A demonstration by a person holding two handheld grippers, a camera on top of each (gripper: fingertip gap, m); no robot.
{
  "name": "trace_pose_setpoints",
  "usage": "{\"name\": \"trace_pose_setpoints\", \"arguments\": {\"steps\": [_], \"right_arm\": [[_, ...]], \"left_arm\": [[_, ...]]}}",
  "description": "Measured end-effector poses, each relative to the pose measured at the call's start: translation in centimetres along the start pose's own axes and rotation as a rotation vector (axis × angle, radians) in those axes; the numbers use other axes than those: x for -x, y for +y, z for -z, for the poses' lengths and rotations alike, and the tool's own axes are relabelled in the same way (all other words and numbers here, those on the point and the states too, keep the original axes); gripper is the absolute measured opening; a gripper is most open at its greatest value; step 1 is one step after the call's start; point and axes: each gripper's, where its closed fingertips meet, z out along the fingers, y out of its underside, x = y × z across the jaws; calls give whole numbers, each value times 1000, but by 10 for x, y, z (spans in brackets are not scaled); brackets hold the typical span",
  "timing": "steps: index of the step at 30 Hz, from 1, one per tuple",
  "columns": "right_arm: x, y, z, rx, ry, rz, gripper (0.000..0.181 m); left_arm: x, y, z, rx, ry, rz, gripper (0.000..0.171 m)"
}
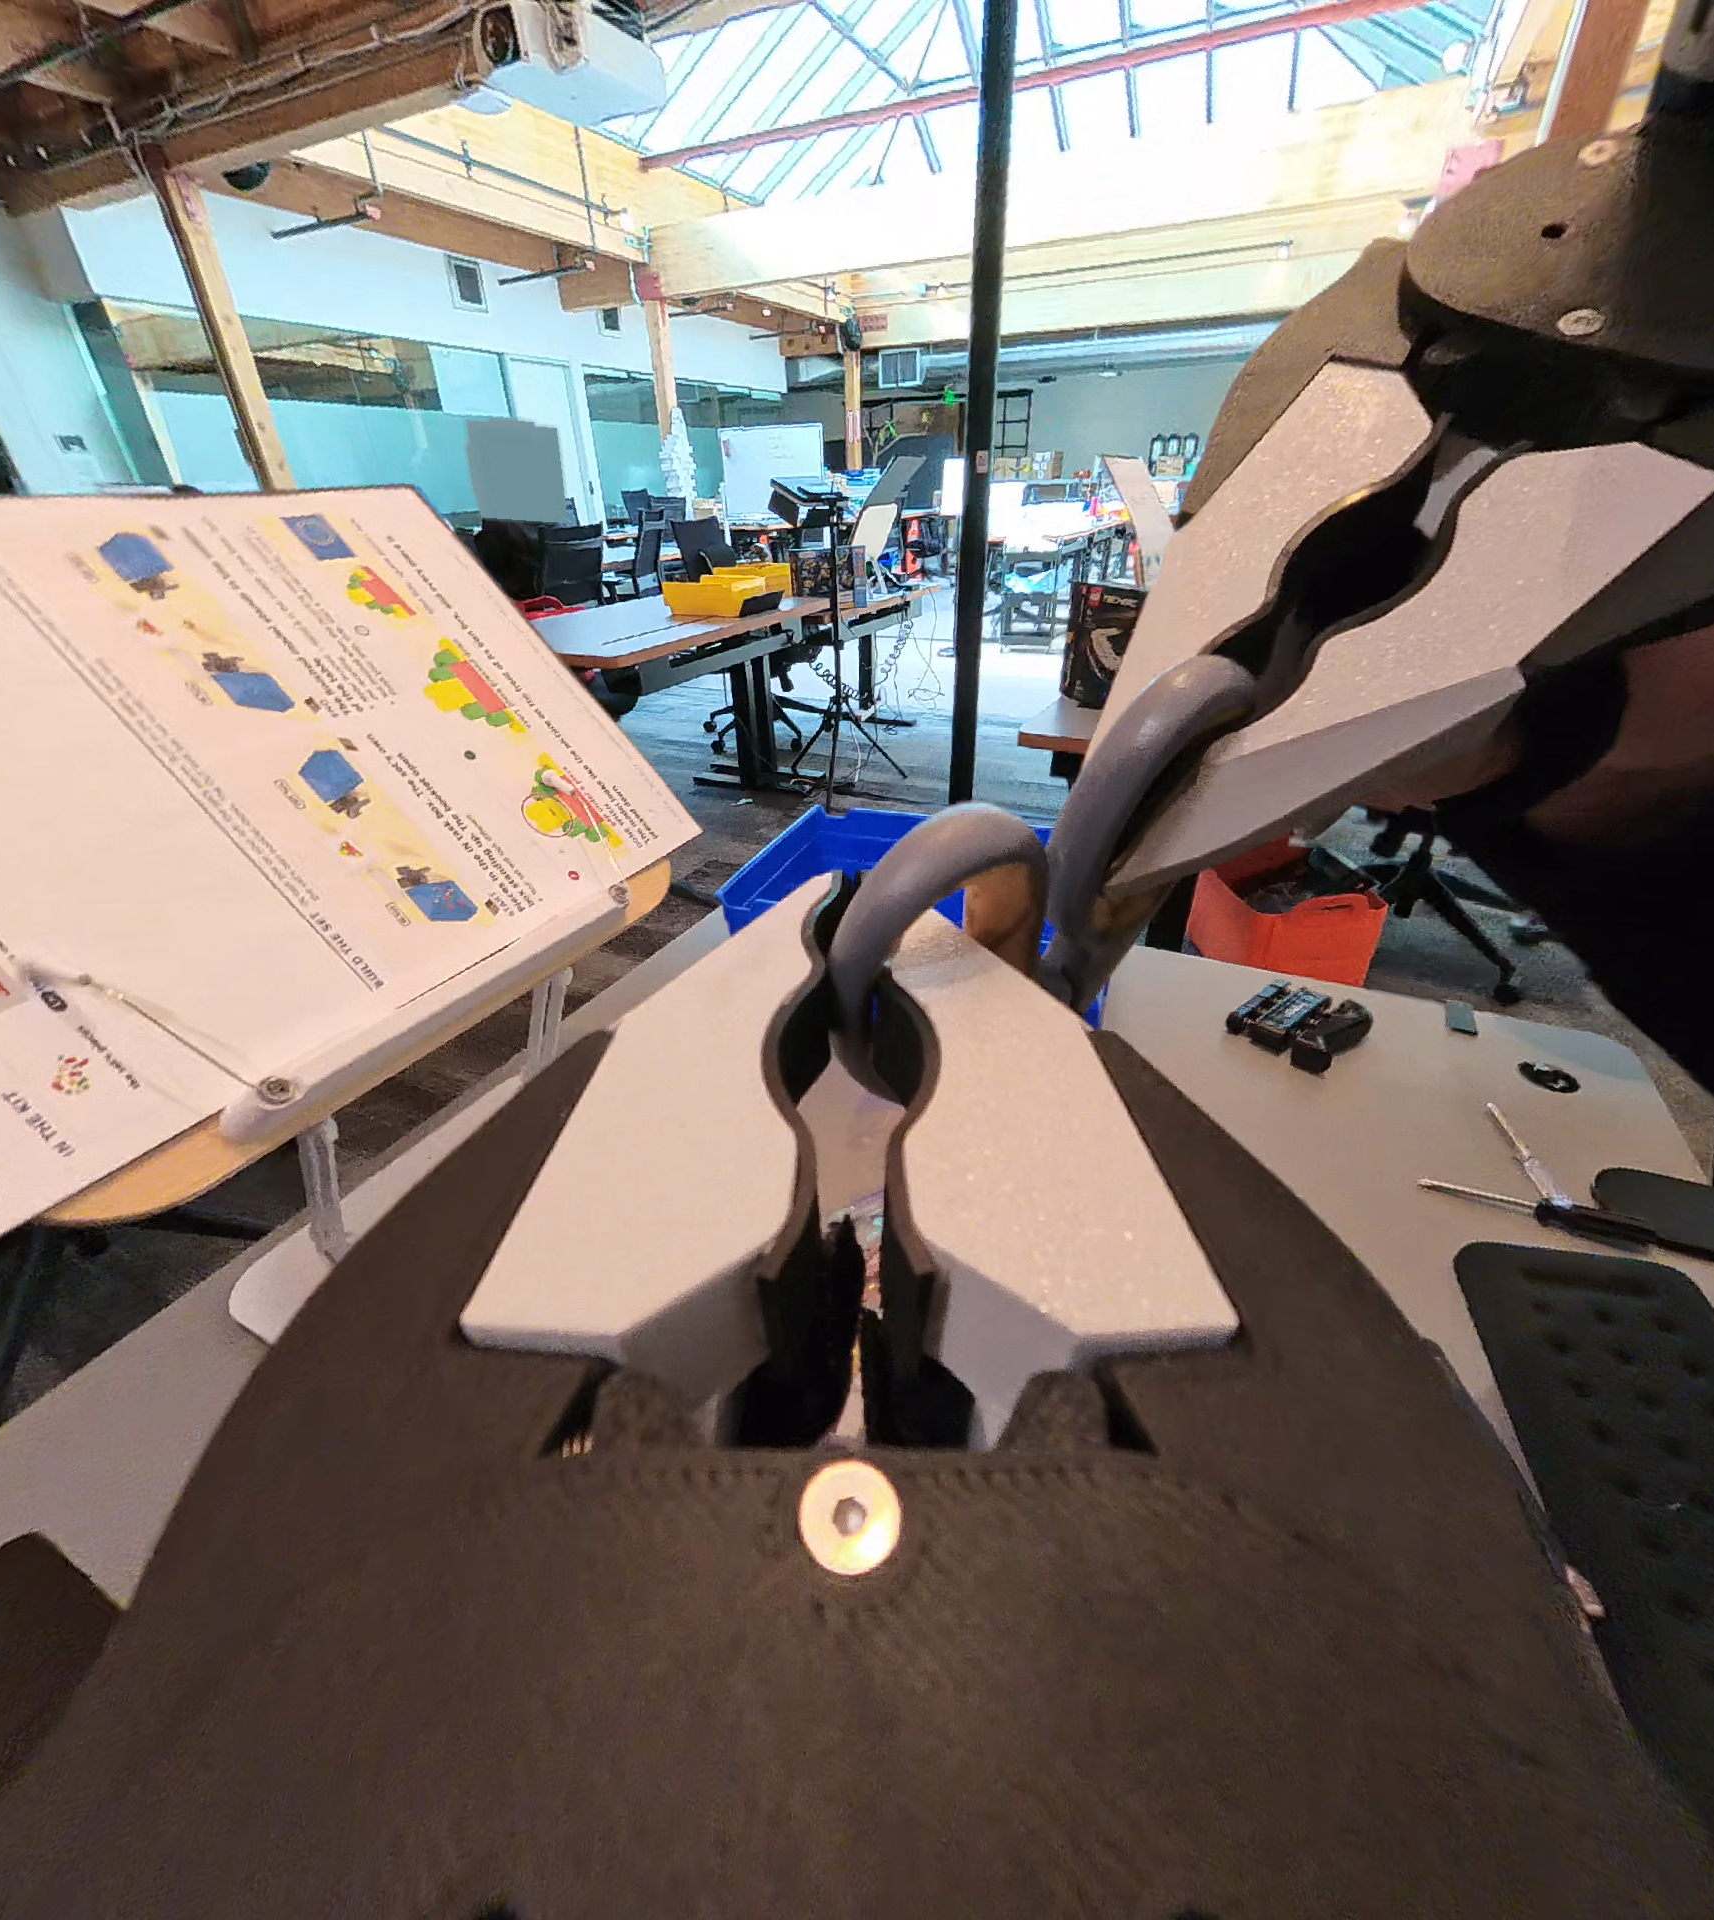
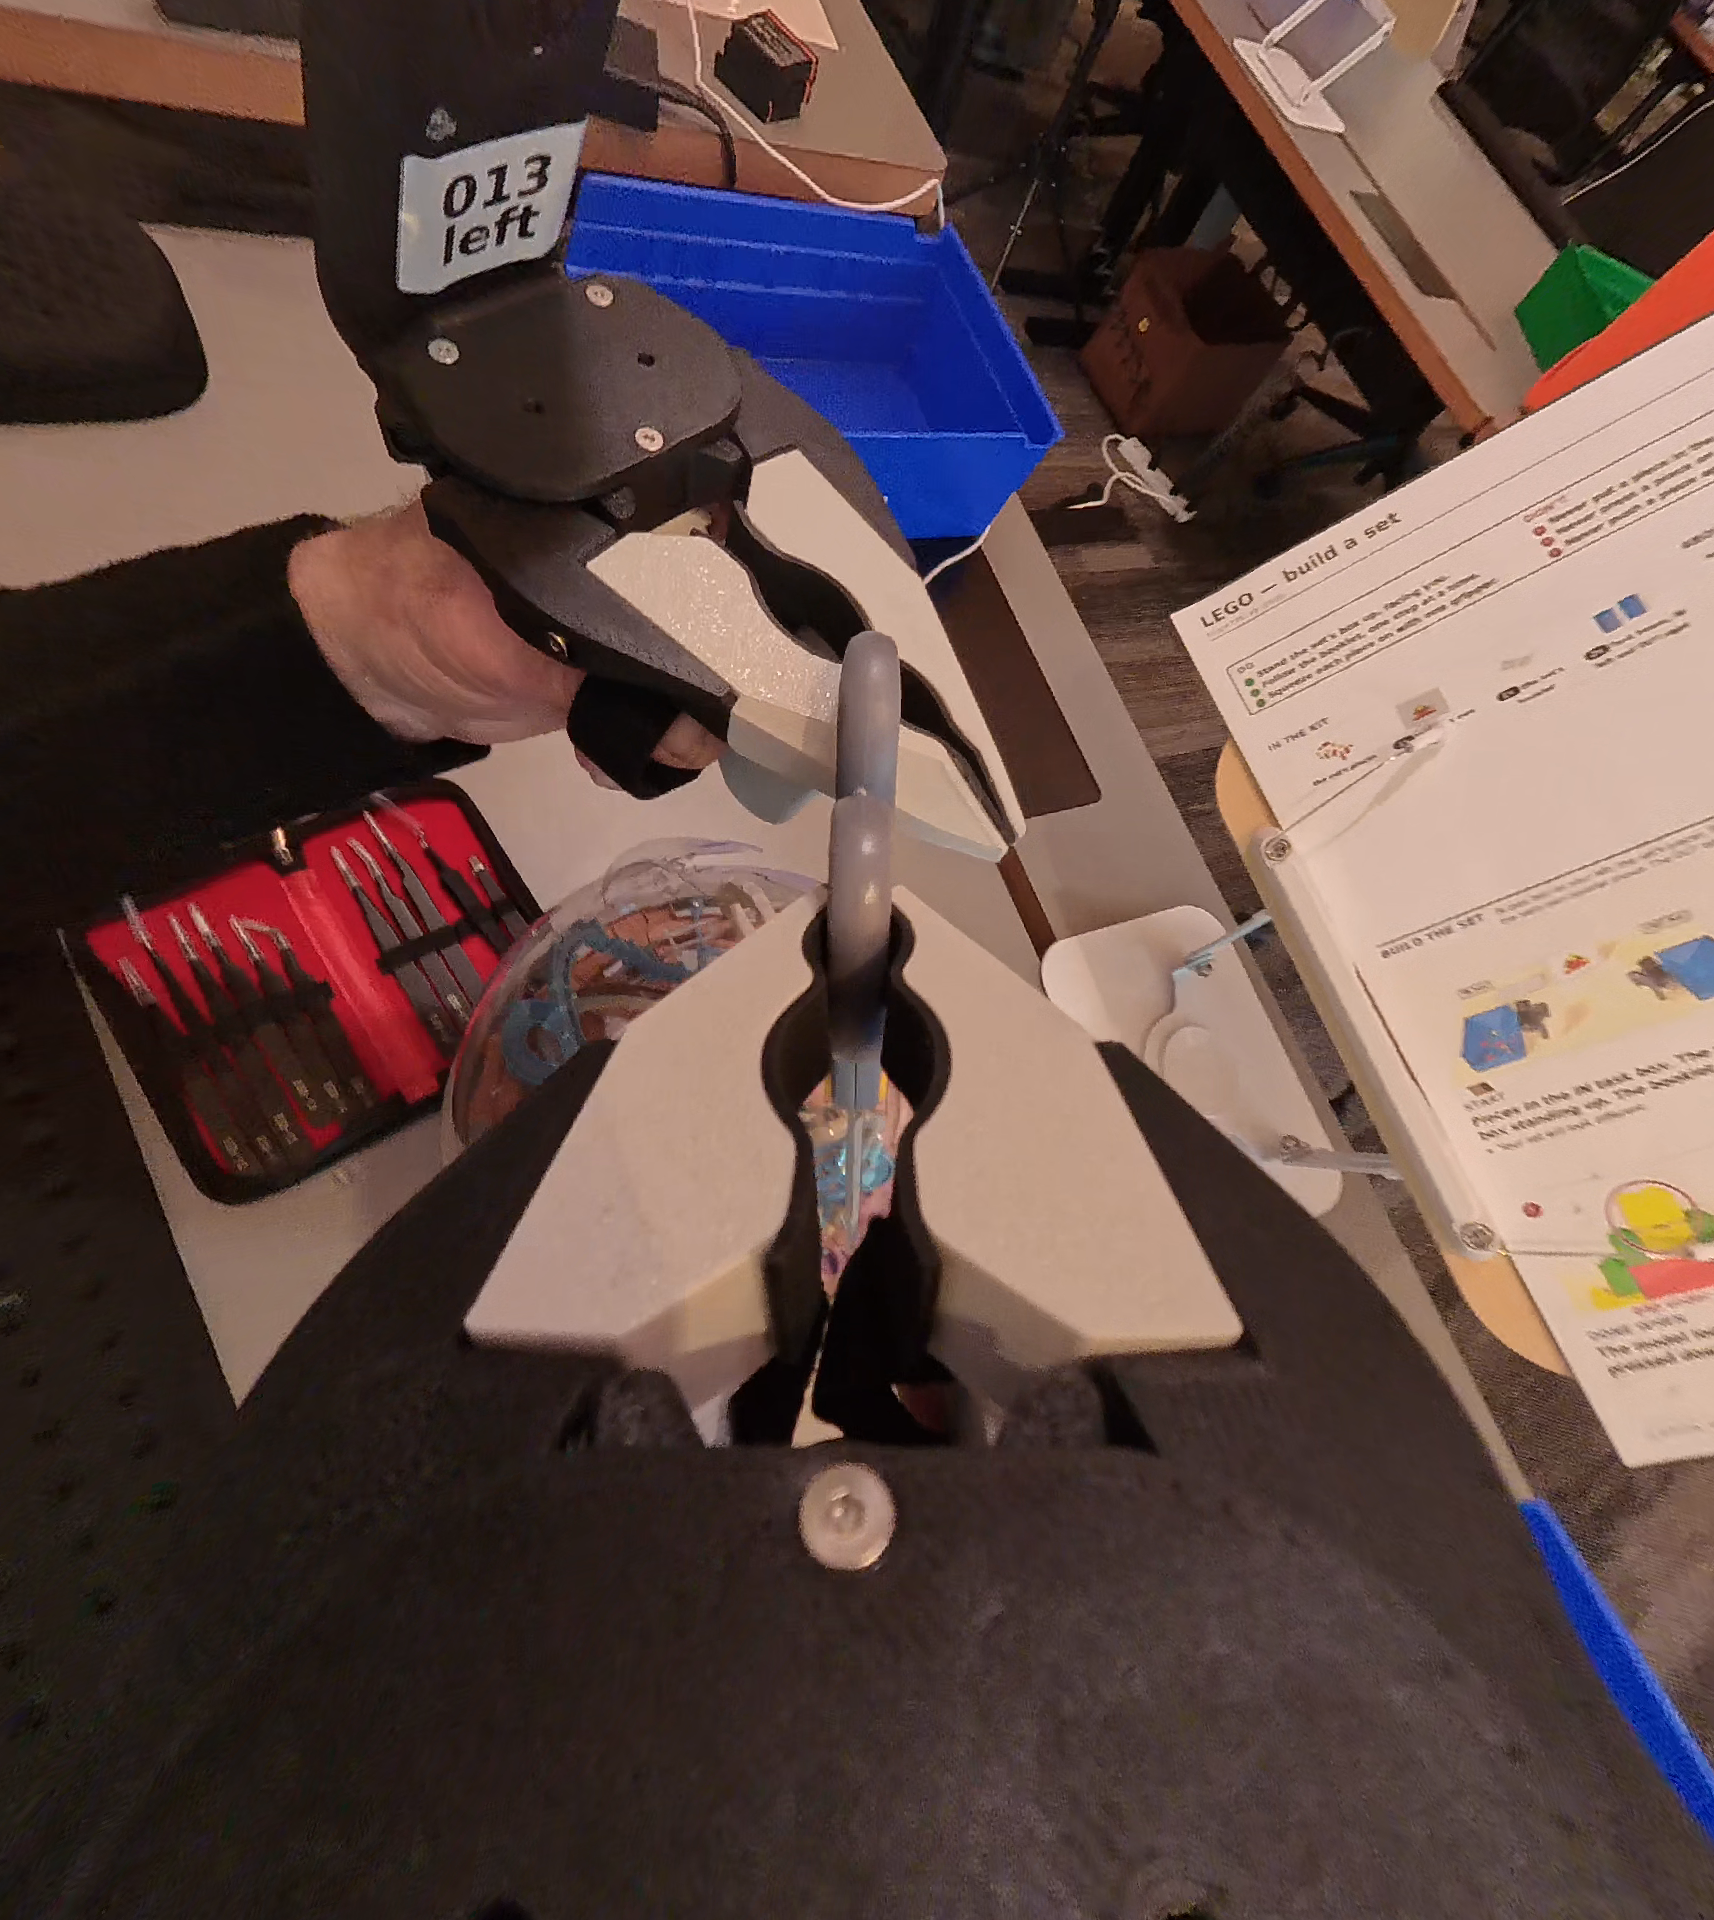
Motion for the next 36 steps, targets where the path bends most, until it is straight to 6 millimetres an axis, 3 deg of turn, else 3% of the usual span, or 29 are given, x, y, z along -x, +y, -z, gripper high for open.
{"name": "trace_pose_setpoints", "arguments": {"steps": [5,11,20,28,36], "right_arm": [[-4,-3,-22,15,-11,2,0],[-3,11,-31,20,-37,4,0],[-3,48,-13,-105,-69,-78,0],[-8,57,22,-285,-59,-149,0],[-6,28,61,-369,-27,-62,0]], "left_arm": [[18,9,8,-25,-11,59,0],[18,29,5,5,10,60,0],[-6,47,-21,139,24,-47,0],[-11,37,-29,95,28,-12,0],[-31,-17,-24,0,29,-84,0]]}}
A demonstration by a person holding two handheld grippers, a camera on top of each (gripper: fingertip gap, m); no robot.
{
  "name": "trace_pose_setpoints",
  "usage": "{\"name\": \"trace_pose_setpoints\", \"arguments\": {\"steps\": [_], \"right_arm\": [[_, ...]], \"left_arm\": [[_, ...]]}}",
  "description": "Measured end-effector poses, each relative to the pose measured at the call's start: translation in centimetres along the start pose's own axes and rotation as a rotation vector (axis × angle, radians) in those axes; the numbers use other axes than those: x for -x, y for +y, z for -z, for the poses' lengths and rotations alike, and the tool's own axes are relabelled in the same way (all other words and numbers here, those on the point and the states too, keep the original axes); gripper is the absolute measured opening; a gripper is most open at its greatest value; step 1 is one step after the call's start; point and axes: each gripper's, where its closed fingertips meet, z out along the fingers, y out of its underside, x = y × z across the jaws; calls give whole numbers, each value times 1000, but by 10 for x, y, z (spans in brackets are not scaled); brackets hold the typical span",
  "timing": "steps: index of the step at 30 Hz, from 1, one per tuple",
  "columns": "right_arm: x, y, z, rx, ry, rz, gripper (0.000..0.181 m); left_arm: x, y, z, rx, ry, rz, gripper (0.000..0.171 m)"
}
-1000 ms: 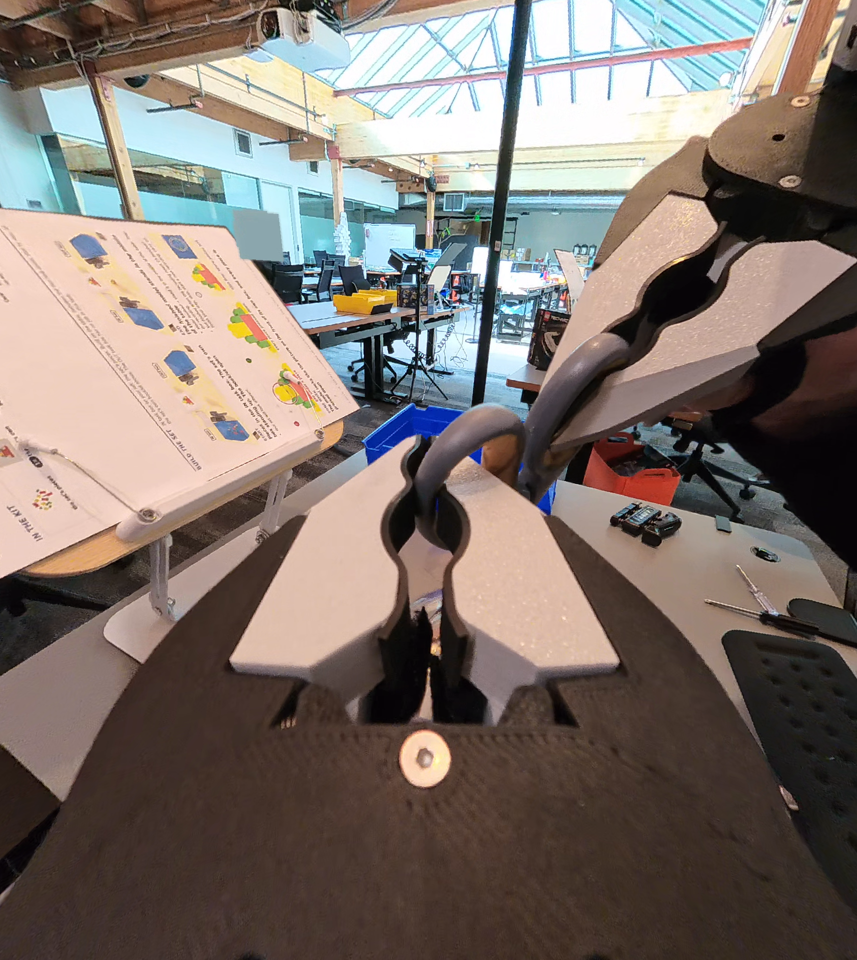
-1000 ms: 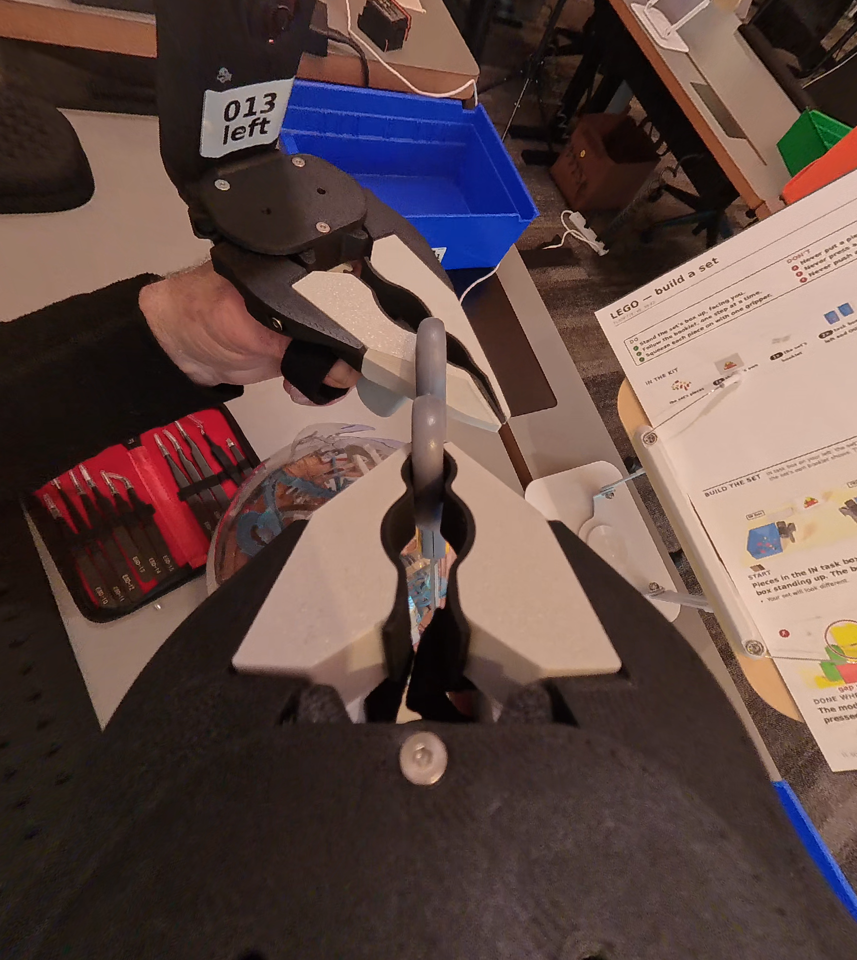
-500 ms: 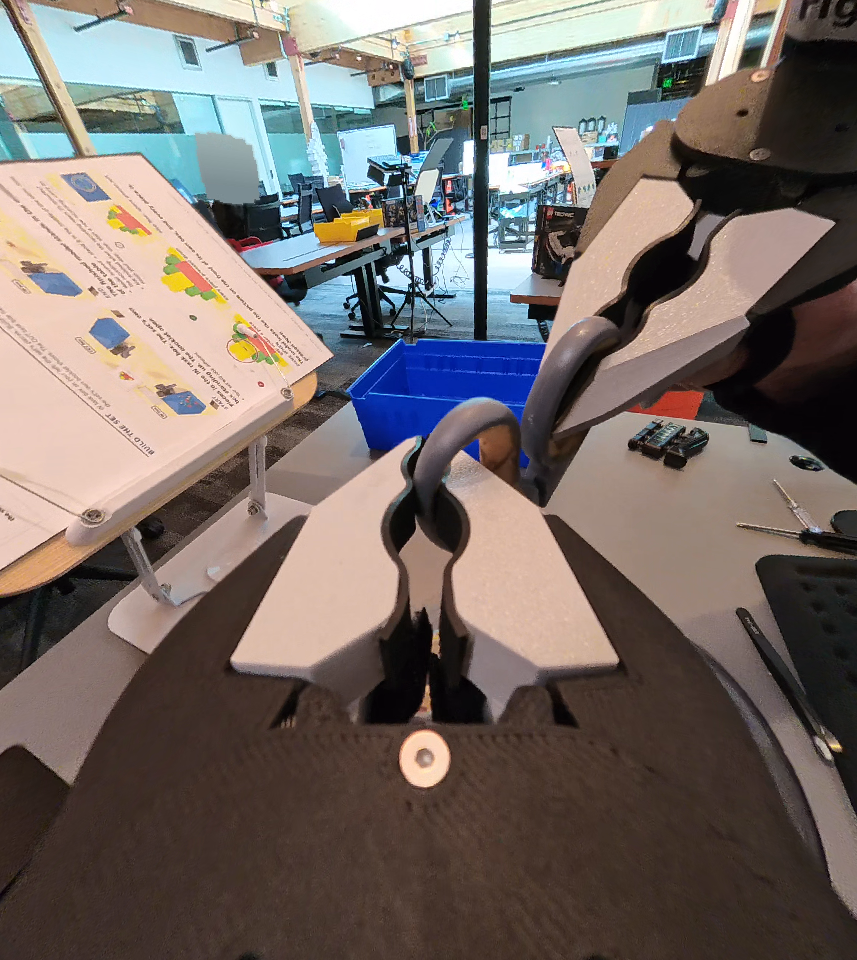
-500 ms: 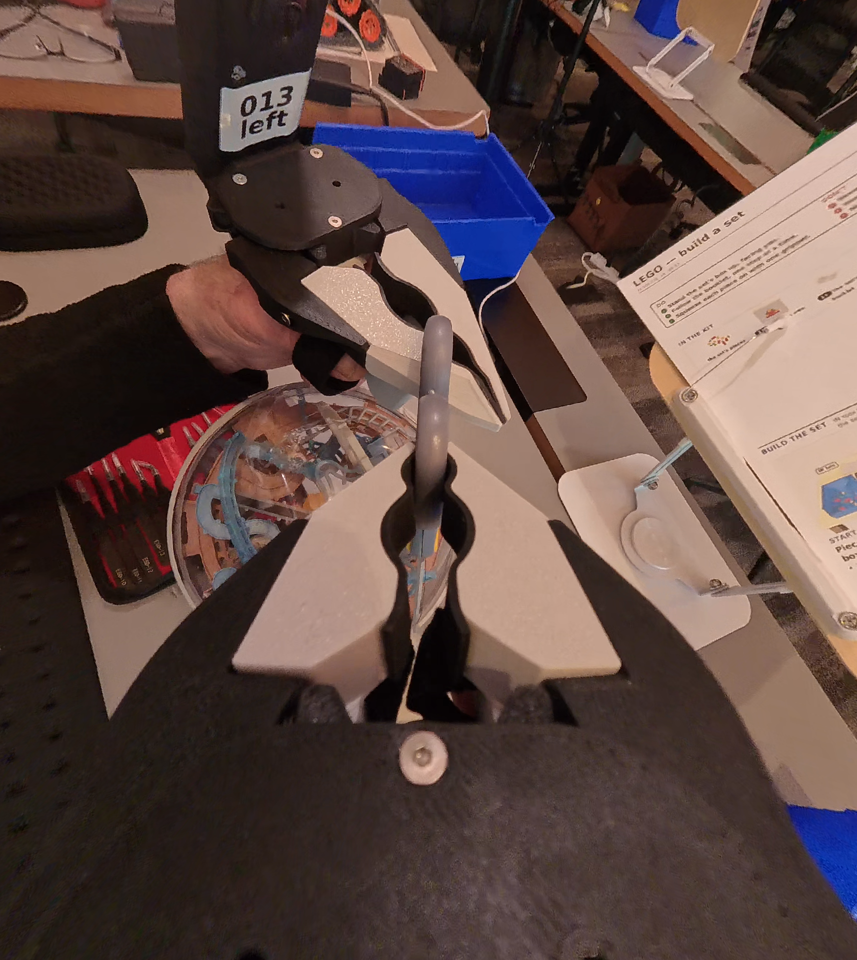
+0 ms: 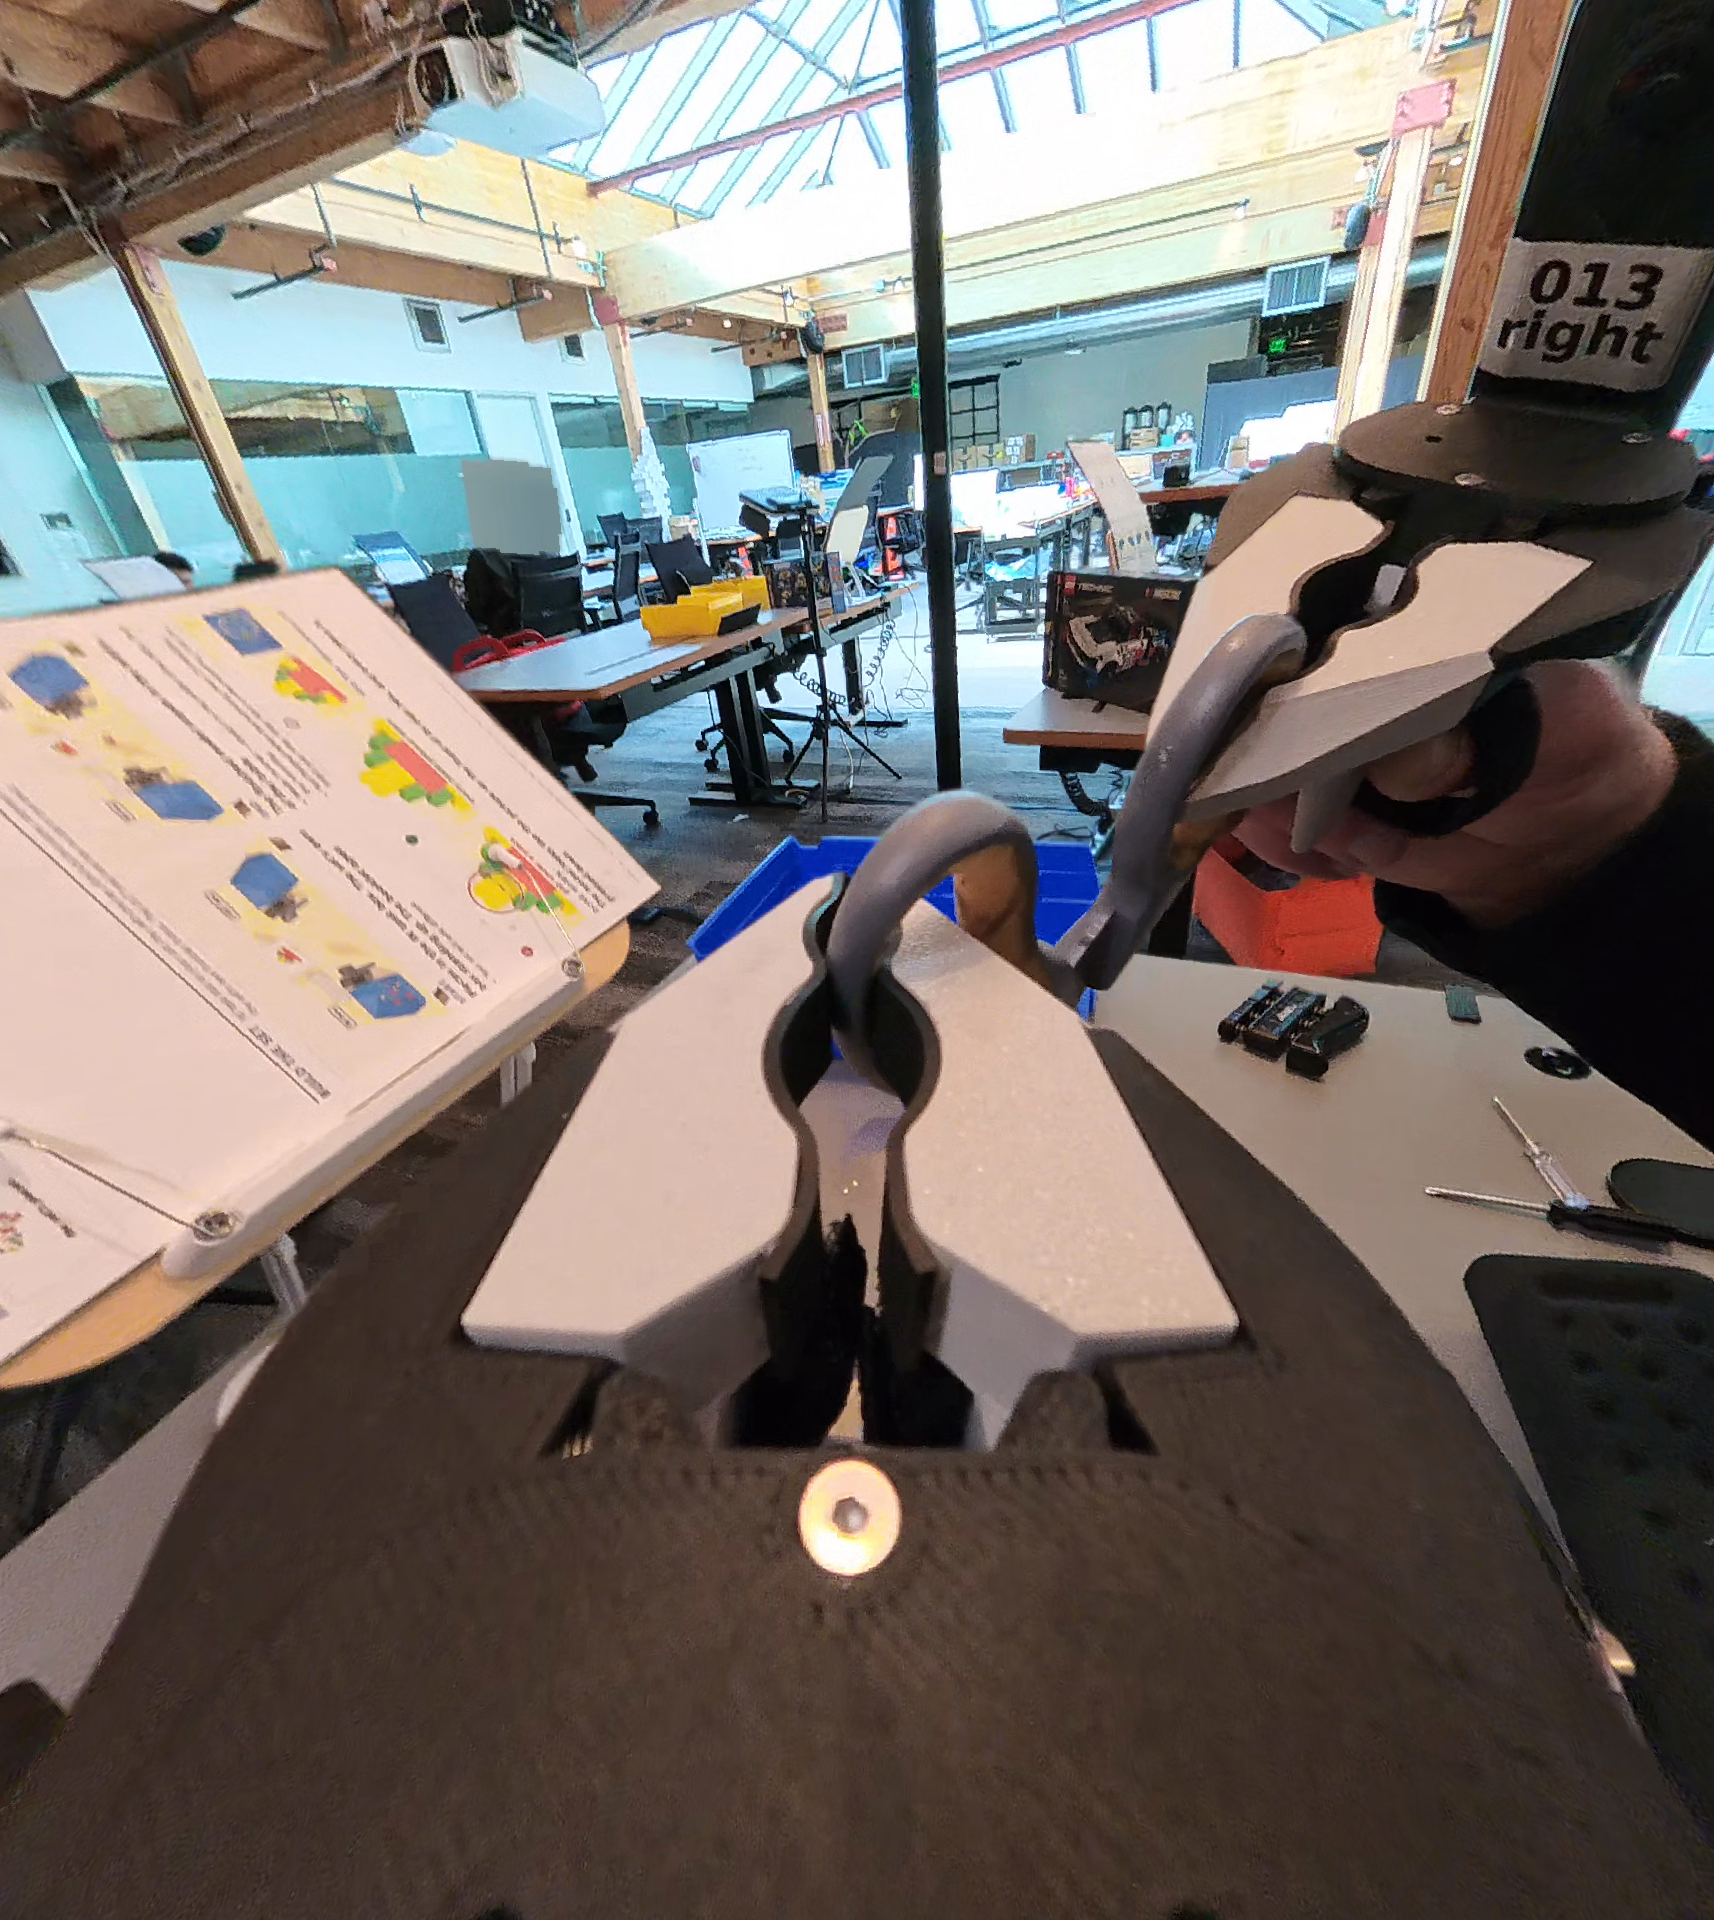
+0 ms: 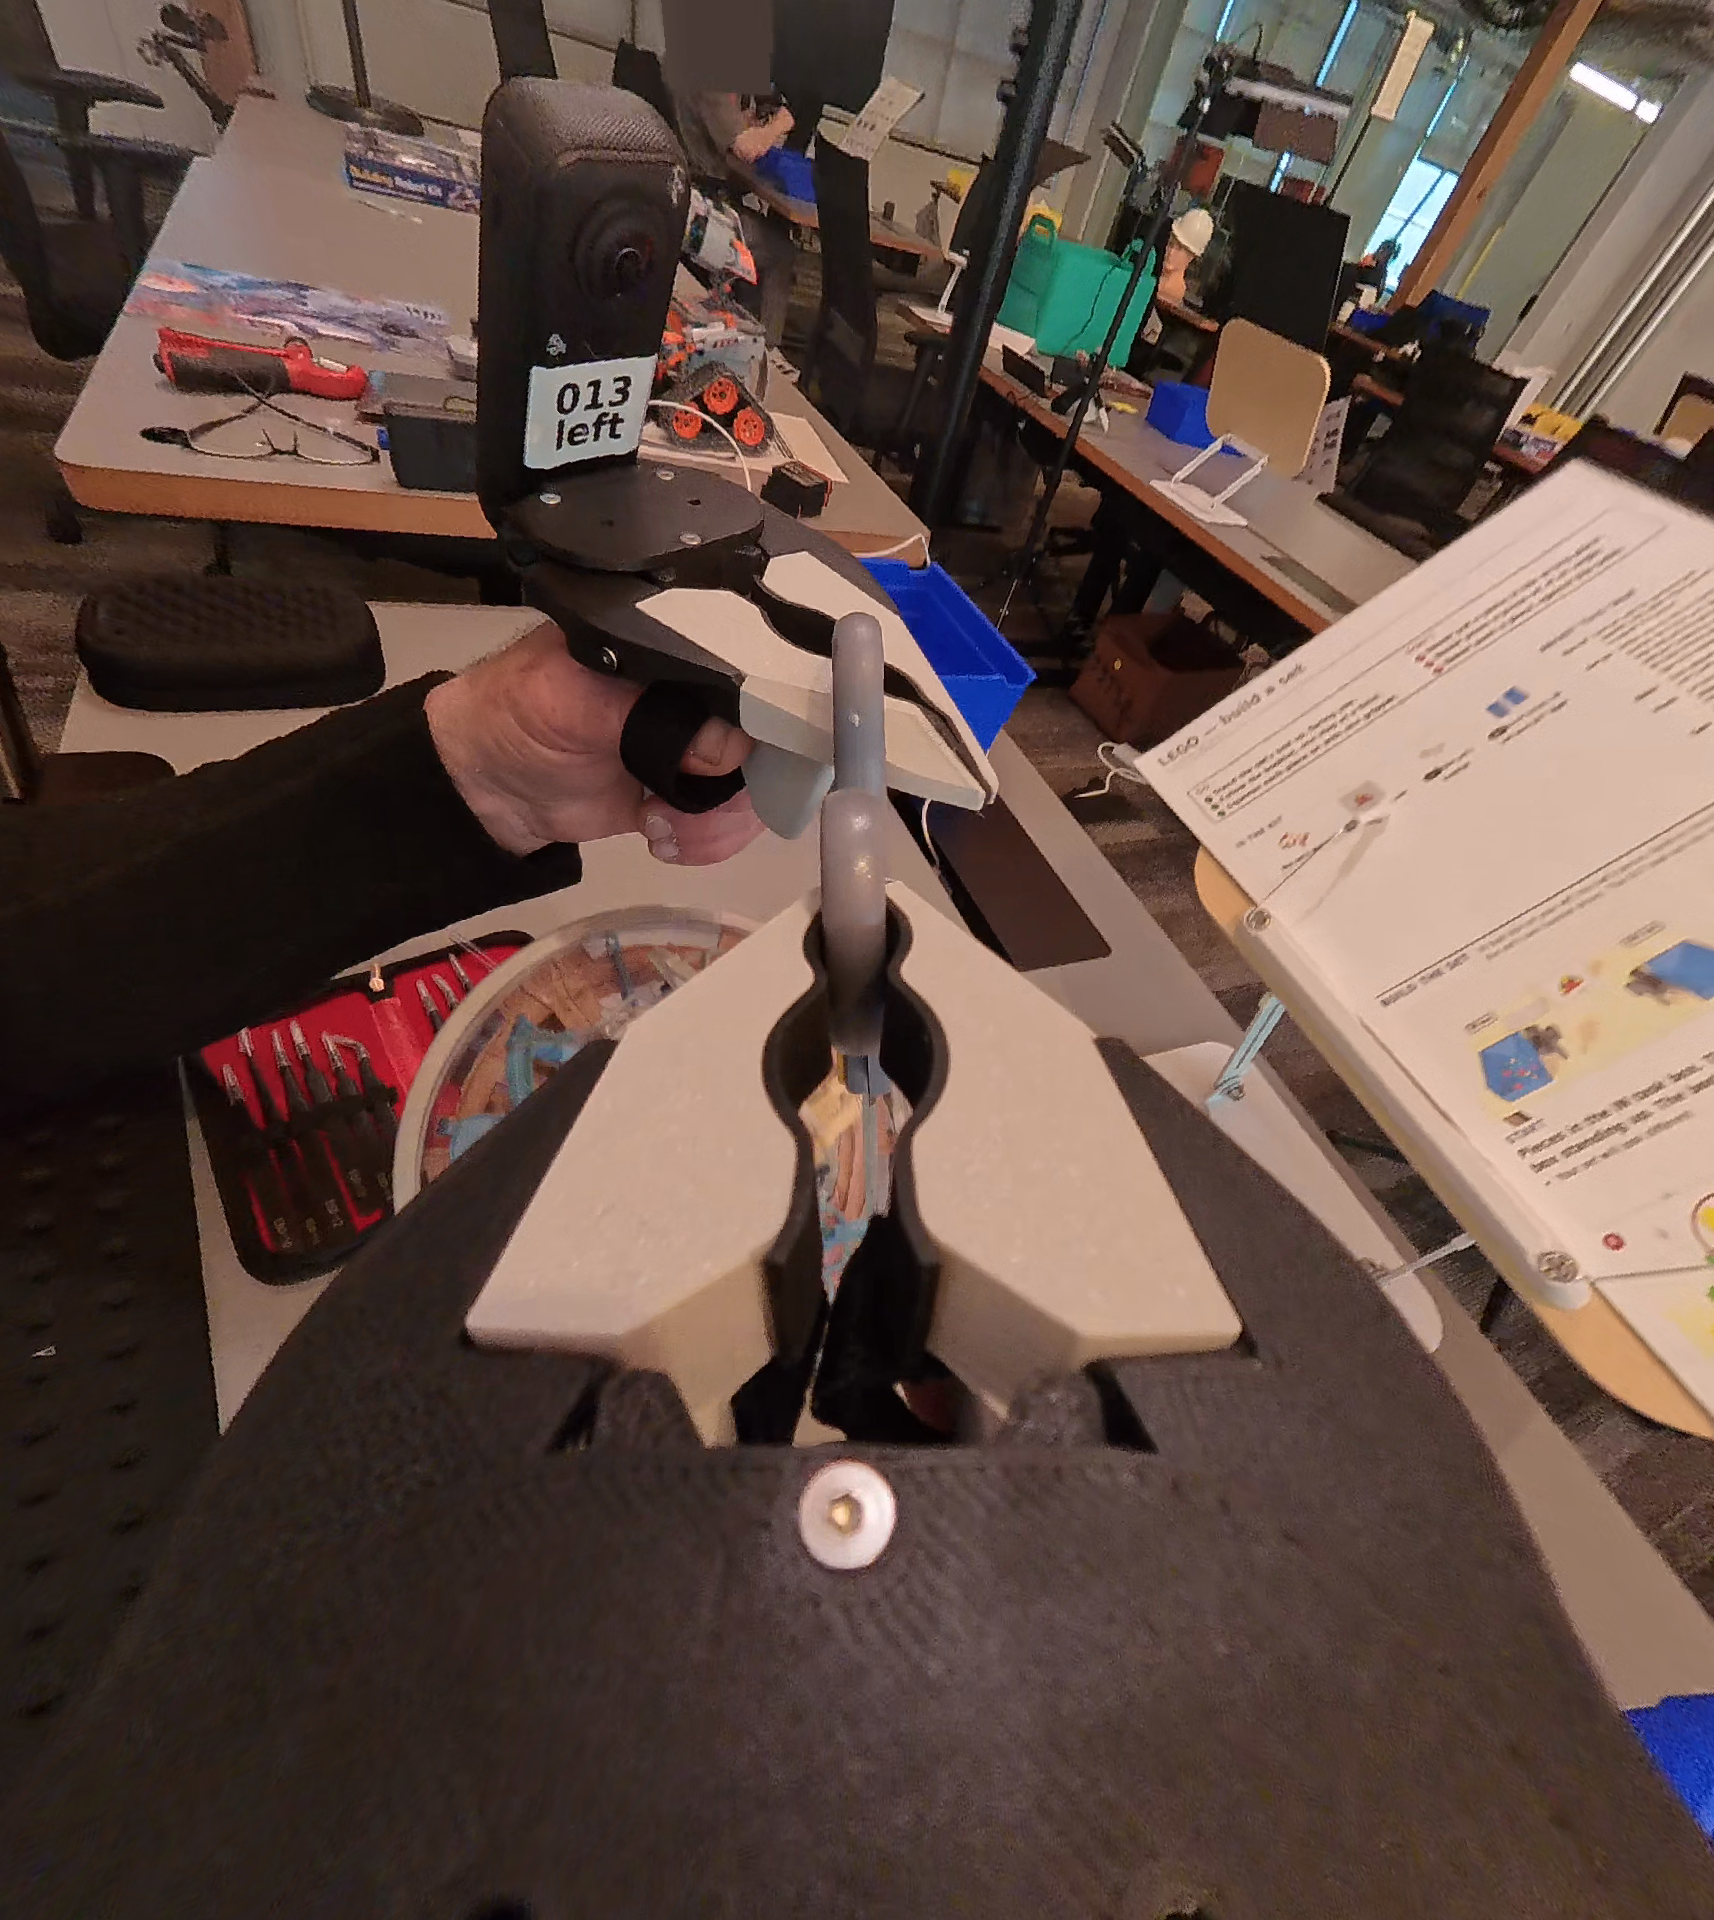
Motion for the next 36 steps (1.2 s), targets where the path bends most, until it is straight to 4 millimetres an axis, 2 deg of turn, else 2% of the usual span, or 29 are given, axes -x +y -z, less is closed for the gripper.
{"name": "trace_pose_setpoints", "arguments": {"steps": [5,9,16,23,26,33,36], "right_arm": [[16,-45,9,-39,-19,71,0],[30,-62,9,-13,-40,82,0],[35,-44,7,59,-25,15,0],[43,-37,37,101,28,-9,0],[45,-32,46,97,32,-37,0],[40,-25,48,91,55,-43,0],[35,-20,47,116,69,-41,0]], "left_arm": [[-10,-45,23,-35,-26,-44,0],[-20,-55,37,-38,-34,-47,0],[-28,-33,30,-7,8,2,0],[-60,-32,10,12,106,37,0],[-67,-30,5,39,122,29,0],[-58,-23,3,-7,164,103,0],[-53,-12,-2,1,178,137,0]]}}
